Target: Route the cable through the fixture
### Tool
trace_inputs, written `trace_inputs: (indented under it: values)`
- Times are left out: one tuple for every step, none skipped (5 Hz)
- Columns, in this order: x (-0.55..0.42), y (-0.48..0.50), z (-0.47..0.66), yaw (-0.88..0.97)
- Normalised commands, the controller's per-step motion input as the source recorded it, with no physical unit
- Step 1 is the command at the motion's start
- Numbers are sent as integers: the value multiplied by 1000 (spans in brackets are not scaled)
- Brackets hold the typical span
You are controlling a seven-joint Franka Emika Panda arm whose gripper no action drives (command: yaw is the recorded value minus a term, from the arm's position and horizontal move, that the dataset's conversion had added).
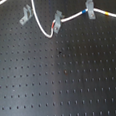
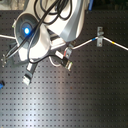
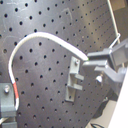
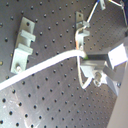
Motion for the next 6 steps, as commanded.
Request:
trace_inputs:
  values:
    - [-332,207,479,-46]
    - [-422,318,340,-69]
    - [-320,249,301,-314]
    - [-180,184,284,-623]
    - [-148,138,283,-708]
    - [-165,77,301,-714]
